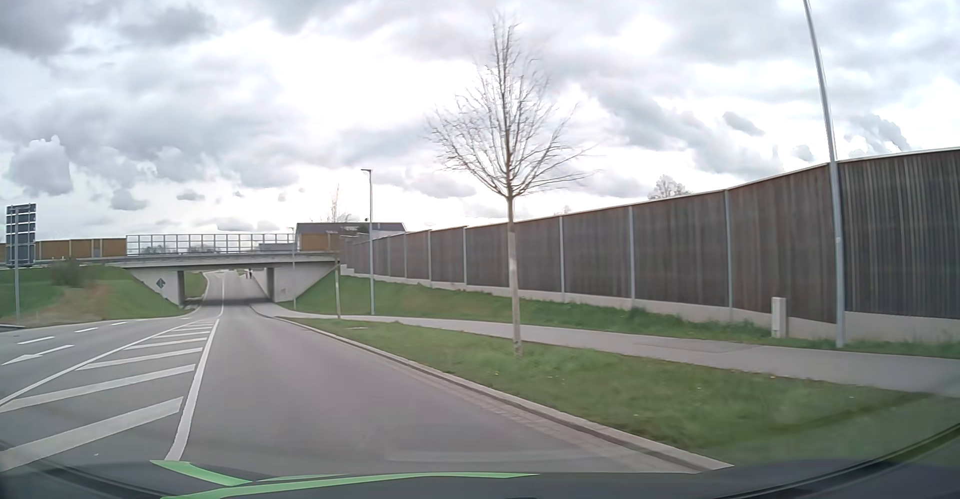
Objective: Follow the waypoints while adhering to traffic rules and regulations
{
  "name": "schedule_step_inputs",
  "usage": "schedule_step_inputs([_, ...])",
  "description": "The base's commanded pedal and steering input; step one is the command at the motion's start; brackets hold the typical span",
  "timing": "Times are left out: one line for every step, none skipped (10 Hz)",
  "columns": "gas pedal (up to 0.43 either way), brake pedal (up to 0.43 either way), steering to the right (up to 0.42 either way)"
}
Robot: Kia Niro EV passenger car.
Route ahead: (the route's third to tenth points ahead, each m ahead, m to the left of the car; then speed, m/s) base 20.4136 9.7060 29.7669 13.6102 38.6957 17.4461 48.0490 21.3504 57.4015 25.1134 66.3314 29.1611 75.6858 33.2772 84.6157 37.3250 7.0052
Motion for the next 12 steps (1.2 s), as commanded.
schedule_step_inputs([0.299, 0.000, -0.260])
schedule_step_inputs([0.319, 0.000, -0.247])
schedule_step_inputs([0.331, 0.000, -0.237])
schedule_step_inputs([0.339, 0.000, -0.228])
schedule_step_inputs([0.339, 0.000, -0.214])
schedule_step_inputs([0.358, 0.000, -0.198])
schedule_step_inputs([0.358, 0.000, -0.179])
schedule_step_inputs([0.358, 0.000, -0.156])
schedule_step_inputs([0.358, 0.000, -0.127])
schedule_step_inputs([0.370, 0.000, -0.101])
schedule_step_inputs([0.370, 0.000, -0.079])
schedule_step_inputs([0.370, 0.000, -0.062])
